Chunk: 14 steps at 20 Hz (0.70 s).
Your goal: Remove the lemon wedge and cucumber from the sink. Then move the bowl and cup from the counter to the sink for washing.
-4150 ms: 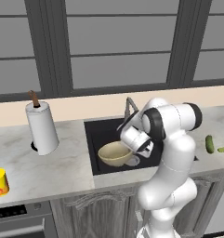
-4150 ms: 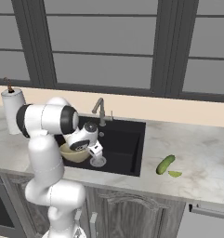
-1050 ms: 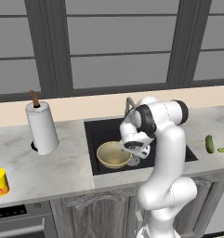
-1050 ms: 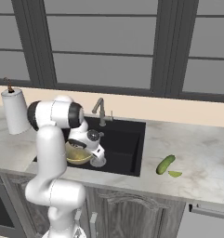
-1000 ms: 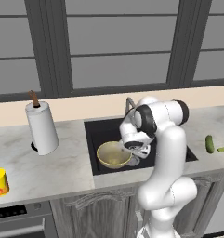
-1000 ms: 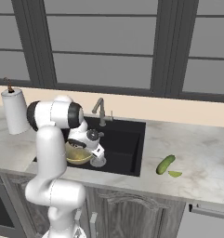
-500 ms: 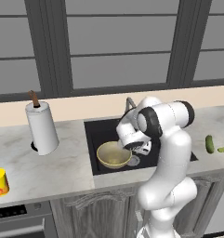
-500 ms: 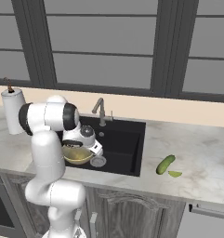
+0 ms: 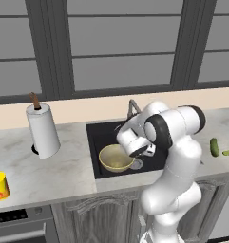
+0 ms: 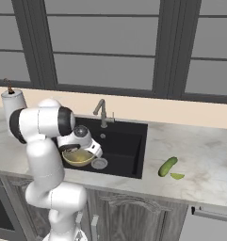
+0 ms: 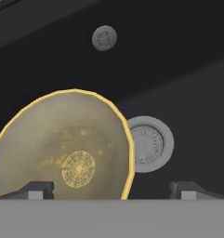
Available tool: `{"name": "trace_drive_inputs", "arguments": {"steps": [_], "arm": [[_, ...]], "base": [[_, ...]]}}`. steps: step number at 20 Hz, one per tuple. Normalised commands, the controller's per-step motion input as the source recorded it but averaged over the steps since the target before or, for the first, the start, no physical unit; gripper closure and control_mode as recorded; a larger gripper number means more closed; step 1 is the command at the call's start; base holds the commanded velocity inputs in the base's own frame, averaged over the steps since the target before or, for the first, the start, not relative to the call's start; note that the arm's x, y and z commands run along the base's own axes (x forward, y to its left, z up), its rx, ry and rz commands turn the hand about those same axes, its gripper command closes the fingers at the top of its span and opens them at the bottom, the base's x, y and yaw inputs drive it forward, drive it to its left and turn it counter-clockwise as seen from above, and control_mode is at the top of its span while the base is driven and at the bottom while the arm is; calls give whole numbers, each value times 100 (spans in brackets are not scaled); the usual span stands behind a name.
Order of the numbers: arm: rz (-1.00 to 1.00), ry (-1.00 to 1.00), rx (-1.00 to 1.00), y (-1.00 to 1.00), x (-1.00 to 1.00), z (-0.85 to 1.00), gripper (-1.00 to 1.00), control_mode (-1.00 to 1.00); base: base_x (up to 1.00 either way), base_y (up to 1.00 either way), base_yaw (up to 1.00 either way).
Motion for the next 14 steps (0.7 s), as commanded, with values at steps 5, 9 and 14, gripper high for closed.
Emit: {"name": "trace_drive_inputs", "arguments": {"steps": [5,9,14], "arm": [[0,0,-2,0,-1,42,-100,-100],[0,0,0,1,0,45,-100,-100],[0,2,0,4,-3,45,-100,-100]], "base": [[0,0,0],[0,0,0],[0,0,0]]}}
